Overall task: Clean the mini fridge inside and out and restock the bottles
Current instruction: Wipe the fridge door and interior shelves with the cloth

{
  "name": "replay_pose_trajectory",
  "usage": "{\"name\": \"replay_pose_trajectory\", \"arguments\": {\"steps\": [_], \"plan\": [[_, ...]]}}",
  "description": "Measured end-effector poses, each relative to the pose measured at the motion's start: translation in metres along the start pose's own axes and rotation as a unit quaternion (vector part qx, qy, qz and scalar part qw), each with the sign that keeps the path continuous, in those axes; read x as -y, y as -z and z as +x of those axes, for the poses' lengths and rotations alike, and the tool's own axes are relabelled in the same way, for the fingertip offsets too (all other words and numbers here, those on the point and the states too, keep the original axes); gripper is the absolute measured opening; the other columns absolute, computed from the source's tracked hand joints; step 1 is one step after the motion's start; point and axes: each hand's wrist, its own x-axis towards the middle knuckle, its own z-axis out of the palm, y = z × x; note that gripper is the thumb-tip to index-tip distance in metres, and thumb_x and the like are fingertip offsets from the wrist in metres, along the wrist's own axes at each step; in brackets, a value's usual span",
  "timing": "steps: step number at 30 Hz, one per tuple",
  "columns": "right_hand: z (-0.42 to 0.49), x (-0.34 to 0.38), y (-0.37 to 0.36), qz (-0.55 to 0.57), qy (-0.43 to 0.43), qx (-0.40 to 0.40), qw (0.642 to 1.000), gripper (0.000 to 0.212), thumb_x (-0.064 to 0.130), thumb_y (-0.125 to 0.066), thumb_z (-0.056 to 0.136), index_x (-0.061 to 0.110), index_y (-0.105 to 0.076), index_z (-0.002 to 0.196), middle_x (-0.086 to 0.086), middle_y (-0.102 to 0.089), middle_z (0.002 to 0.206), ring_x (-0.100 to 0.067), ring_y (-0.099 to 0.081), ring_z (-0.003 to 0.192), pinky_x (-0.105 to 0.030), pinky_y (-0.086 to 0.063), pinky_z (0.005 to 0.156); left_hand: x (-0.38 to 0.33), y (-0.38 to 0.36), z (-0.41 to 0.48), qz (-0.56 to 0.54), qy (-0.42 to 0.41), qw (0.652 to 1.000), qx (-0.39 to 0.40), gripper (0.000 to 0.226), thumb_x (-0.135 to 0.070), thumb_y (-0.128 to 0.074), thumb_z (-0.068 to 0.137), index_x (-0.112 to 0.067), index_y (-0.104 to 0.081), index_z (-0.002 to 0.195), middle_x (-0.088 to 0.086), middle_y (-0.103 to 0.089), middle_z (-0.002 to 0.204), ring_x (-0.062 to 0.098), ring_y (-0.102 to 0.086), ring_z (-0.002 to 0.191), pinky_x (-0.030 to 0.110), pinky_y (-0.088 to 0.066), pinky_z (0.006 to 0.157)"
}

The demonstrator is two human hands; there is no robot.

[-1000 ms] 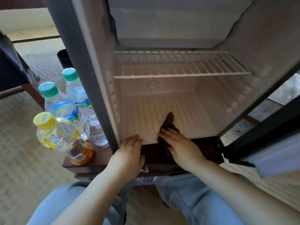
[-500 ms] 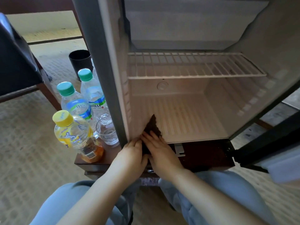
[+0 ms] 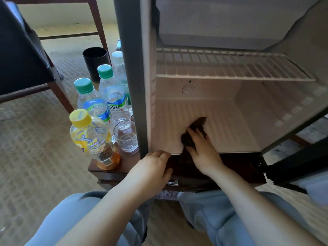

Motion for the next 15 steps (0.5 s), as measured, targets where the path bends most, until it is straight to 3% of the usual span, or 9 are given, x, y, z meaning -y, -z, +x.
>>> {"name": "replay_pose_trajectory", "arguments": {"steps": [8, 12, 15], "plan": [[0.081, 0.050, -0.030, -0.015, 0.077, 0.058, 0.995, 0.061, 0.013, -0.045, 0.098, 0.019, -0.019, 0.153, -0.004, -0.022, 0.158, -0.018, -0.011, 0.147, -0.030, -0.007, 0.119, 0.018, -0.002, -0.004, 0.038, 0.010, 0.998, 0.039, 0.044, -0.038, -0.044, 0.096, -0.025, -0.045, 0.137, -0.002, -0.052, 0.133, 0.018, -0.048, 0.120, 0.033, -0.044, 0.097], [0.059, 0.051, -0.027, 0.016, 0.109, 0.074, 0.991, 0.061, 0.009, -0.050, 0.094, 0.020, -0.029, 0.150, -0.006, -0.029, 0.156, -0.018, -0.018, 0.145, -0.025, -0.010, 0.116, 0.023, 0.001, -0.005, 0.024, 0.018, 0.999, 0.037, 0.039, -0.038, -0.045, 0.095, -0.027, -0.049, 0.133, -0.003, -0.059, 0.123, 0.019, -0.056, 0.112, 0.033, -0.048, 0.090], [0.014, 0.042, -0.024, 0.078, 0.129, 0.105, 0.983, 0.058, 0.003, -0.055, 0.089, 0.024, -0.044, 0.142, -0.002, -0.040, 0.149, -0.014, -0.028, 0.141, -0.021, -0.018, 0.114, 0.024, 0.004, -0.005, 0.019, 0.010, 0.999, 0.037, 0.028, -0.037, -0.045, 0.095, -0.025, -0.058, 0.117, -0.003, -0.066, 0.105, 0.018, -0.061, 0.097, 0.028, -0.048, 0.078]]}}
